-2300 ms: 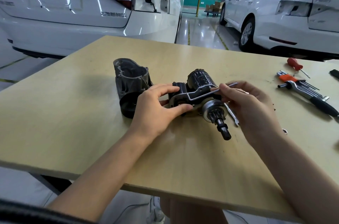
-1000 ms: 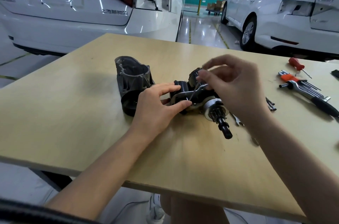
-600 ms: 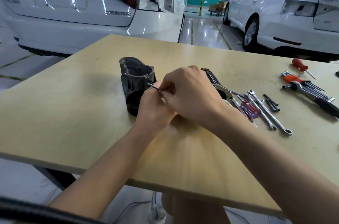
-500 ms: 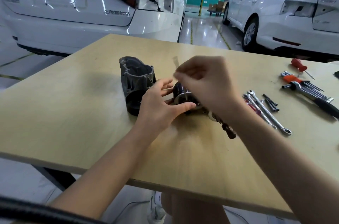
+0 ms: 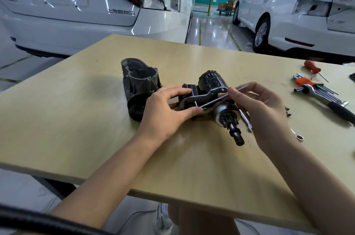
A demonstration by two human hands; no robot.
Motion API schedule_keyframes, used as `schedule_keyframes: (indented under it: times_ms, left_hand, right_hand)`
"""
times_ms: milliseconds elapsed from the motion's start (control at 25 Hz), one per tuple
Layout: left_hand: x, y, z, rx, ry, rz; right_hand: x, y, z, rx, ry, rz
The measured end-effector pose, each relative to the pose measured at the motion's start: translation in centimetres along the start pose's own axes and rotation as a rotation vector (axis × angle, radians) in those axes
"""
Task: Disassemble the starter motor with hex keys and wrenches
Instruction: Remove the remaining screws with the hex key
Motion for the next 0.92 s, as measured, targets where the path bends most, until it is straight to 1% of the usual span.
schedule_keyframes:
  times_ms: [440,600,720,840,920]
  left_hand:
    - [-0.3,-0.2,0.0,0.022,-0.037,0.010]
    - [-0.4,-0.1,0.0,0.007,-0.039,0.016]
    - [-0.3,0.1,0.0,0.001,-0.043,0.021]
    - [-0.3,0.0,-0.1,0.000,-0.062,0.018]
    - [-0.4,0.0,-0.1,-0.017,0.001,-0.026]
  right_hand:
    - [0.3,0.1,0.0,0.019,-0.004,-0.008]
    - [-0.4,0.0,0.5,-0.009,0.096,-0.097]
    - [-1.9,-1.2,1.7,-0.066,0.285,-0.215]
    - [-3.2,-2.6,4.4,-0.151,0.576,-0.303]
    - [-3.3,-2.8,6.3,-0.223,0.787,-0.341]
Point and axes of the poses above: each hand's wrist, its own y-axis away from the middle knuckle, its own z-axis out of the palm, x = y × z, the point moved 2 cm from there along -y, towards the middle knuckle, and after that the axes turned 15 degrees about -x, right-handed, at the moved point
